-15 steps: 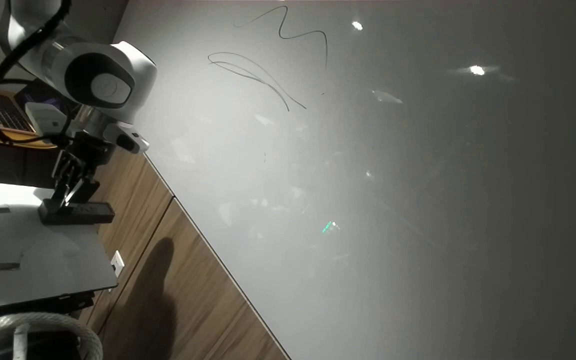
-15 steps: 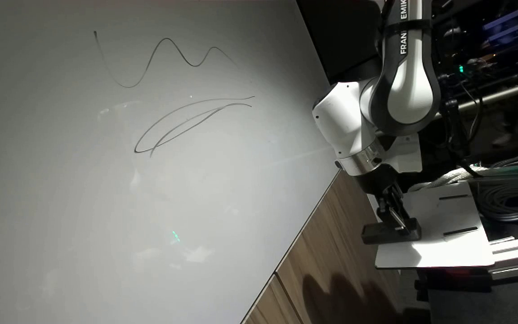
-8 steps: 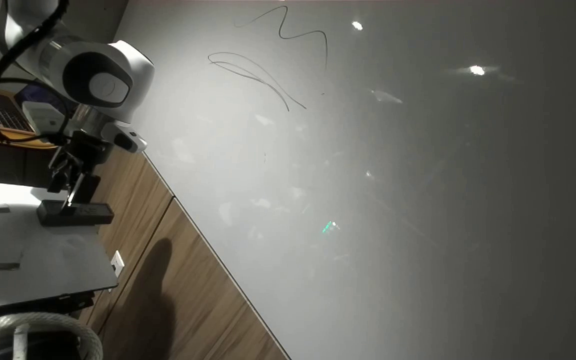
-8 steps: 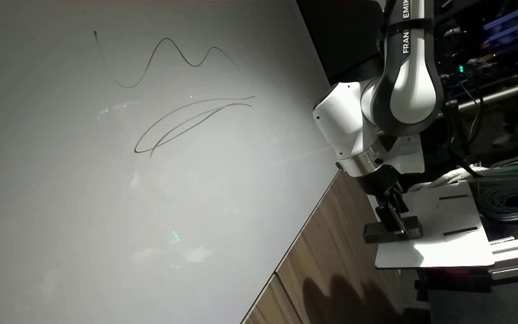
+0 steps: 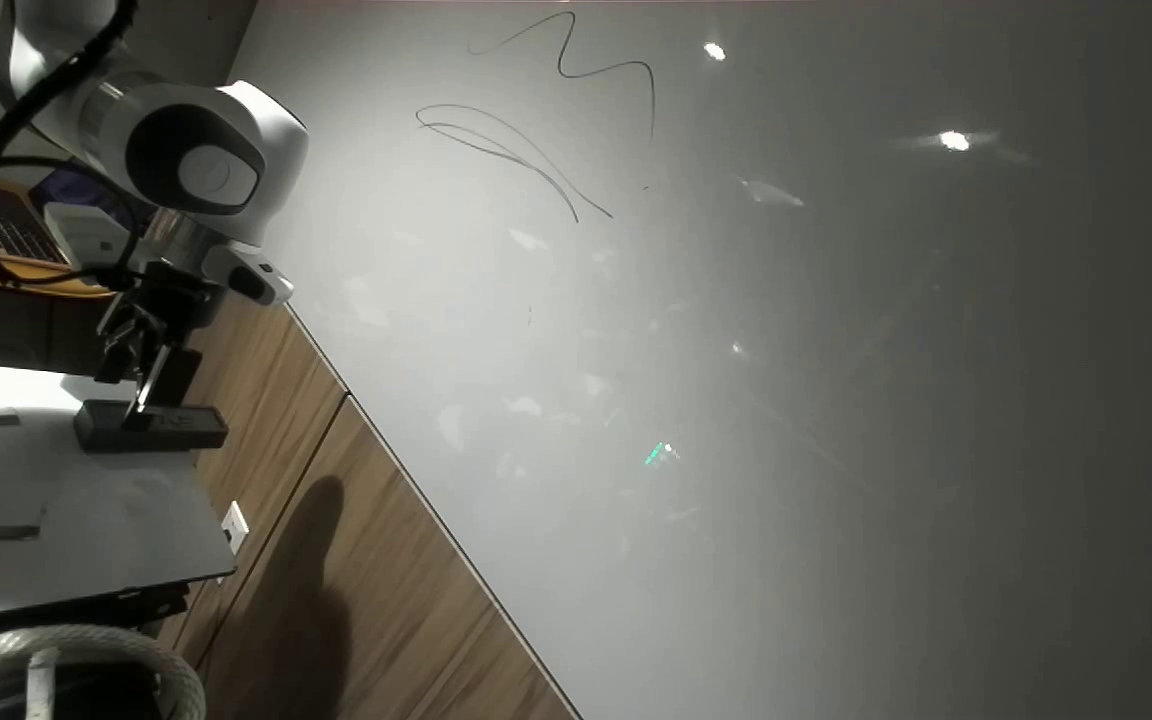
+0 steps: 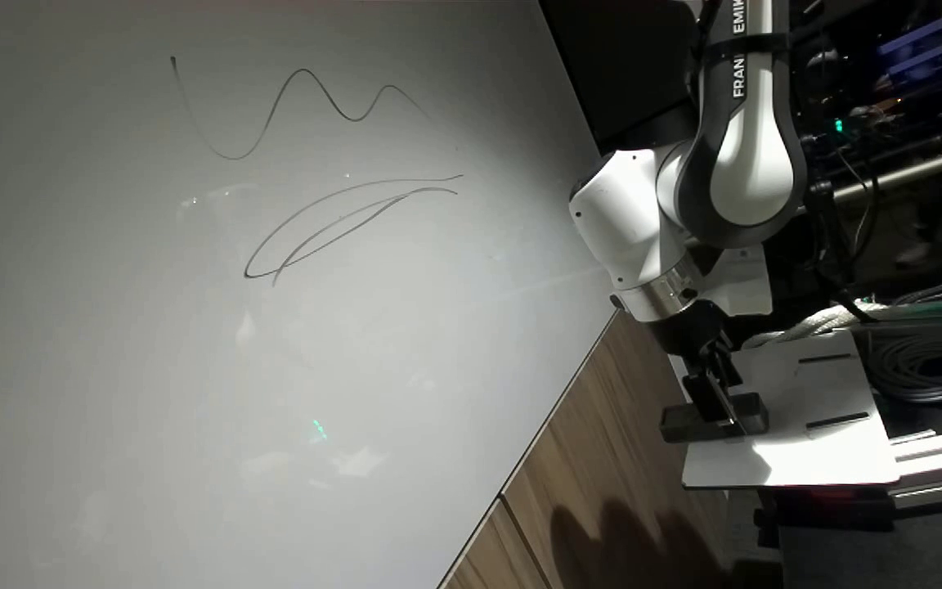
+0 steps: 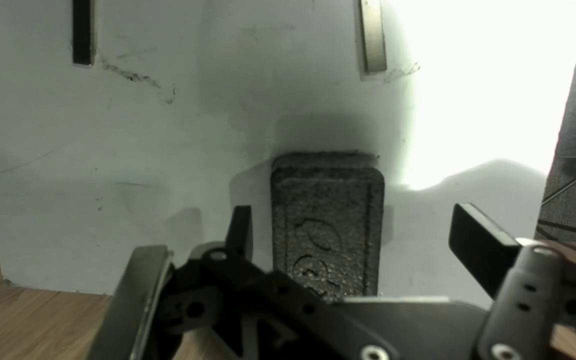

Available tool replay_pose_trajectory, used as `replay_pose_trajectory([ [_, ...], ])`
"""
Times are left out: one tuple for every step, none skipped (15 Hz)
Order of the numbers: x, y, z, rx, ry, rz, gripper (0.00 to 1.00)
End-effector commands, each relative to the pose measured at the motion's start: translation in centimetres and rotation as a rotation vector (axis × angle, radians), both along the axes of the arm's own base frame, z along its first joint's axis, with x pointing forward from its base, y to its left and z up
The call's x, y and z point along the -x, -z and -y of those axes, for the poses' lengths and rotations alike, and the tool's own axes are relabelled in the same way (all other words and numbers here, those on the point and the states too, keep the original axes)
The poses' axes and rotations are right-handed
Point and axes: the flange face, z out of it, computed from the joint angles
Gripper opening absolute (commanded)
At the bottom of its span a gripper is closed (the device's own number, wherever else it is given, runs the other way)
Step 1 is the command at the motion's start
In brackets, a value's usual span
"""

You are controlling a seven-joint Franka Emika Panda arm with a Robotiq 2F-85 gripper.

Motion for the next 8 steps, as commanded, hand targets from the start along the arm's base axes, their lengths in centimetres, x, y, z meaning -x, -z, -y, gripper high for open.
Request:
replay_pose_trajectory([
  [-0.43,0.02,0.21,0.021,-0.009,0.009,1.0],
  [-0.47,0.11,0.33,0.023,-0.01,0.009,1.0],
  [-0.53,0.19,0.48,0.024,-0.012,0.009,1.0],
  [-0.57,0.23,0.6,0.026,-0.014,0.009,1.0],
  [-0.6,0.24,0.67,0.027,-0.014,0.009,1.0],
  [-0.62,0.26,0.68,0.028,-0.015,0.009,1.0],
  [-0.66,0.23,0.57,0.028,-0.017,0.009,1.0],
  [-0.7,0.24,0.49,0.029,-0.019,0.009,1.0],
])
